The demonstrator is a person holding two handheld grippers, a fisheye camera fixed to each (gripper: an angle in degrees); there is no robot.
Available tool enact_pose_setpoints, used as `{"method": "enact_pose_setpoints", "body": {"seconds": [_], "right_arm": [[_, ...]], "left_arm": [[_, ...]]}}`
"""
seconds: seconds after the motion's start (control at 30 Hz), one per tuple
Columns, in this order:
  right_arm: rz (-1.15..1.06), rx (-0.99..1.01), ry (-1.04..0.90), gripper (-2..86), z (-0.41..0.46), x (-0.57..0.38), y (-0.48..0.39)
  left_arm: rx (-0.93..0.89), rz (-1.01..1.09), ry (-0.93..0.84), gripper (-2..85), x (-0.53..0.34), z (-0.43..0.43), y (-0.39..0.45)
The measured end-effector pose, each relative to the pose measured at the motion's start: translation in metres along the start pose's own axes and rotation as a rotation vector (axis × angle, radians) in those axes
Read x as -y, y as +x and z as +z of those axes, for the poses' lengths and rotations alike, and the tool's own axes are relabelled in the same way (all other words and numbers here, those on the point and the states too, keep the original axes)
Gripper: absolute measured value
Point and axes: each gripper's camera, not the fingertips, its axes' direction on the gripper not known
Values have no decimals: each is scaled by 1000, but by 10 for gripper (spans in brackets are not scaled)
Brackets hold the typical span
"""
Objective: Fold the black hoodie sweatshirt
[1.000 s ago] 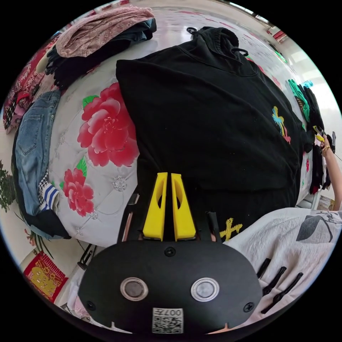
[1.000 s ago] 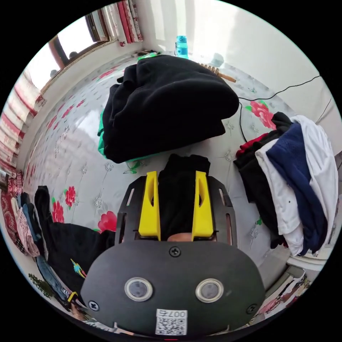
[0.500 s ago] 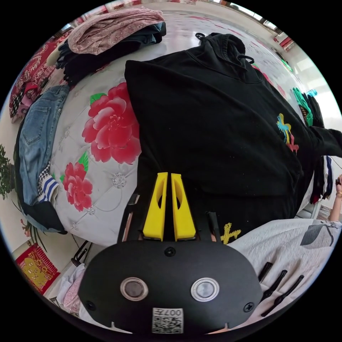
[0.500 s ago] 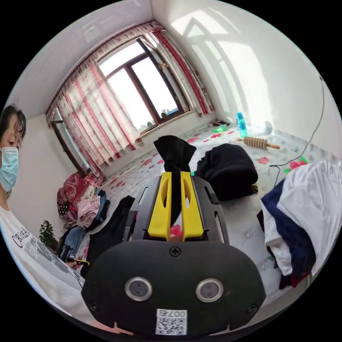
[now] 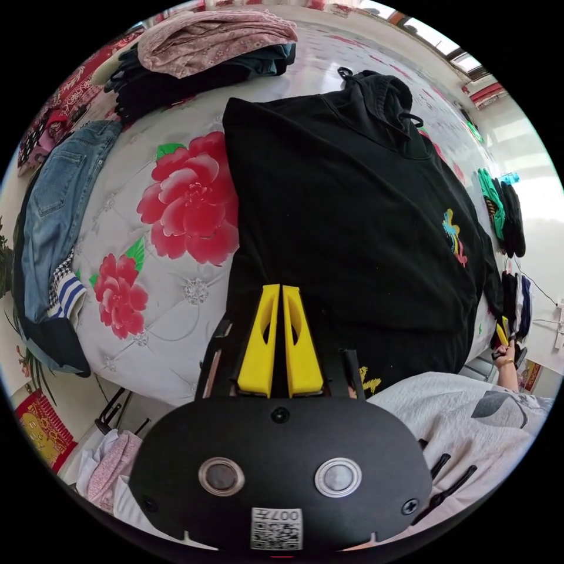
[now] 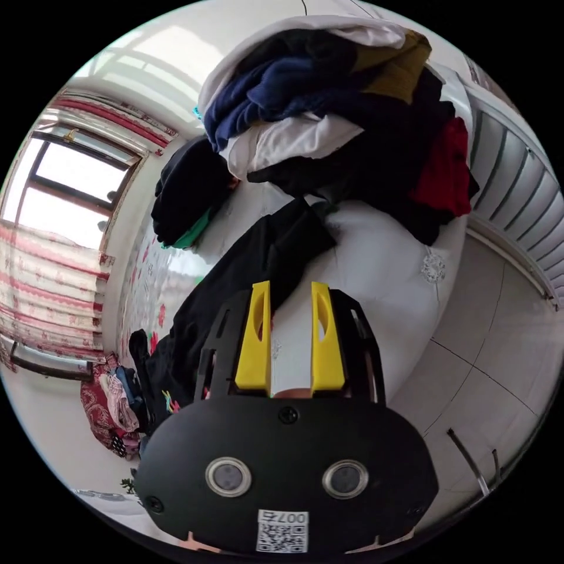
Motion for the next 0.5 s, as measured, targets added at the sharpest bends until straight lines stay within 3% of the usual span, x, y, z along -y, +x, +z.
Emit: {"method": "enact_pose_setpoints", "body": {"seconds": [0.1,0.3,0.43,0.5], "right_arm": [[-15,-92,16,107,3,14,-3],[95,-52,-31,92,26,38,0],[-142,18,-45,70,11,50,-56],[-423,105,125,56,-49,54,-111]], "left_arm": [[-2,-13,2,-9,1,6,-8],[2,-34,8,-9,3,20,-21],[8,-38,14,-9,2,31,-27],[7,-35,27,-9,2,32,-27]]}}
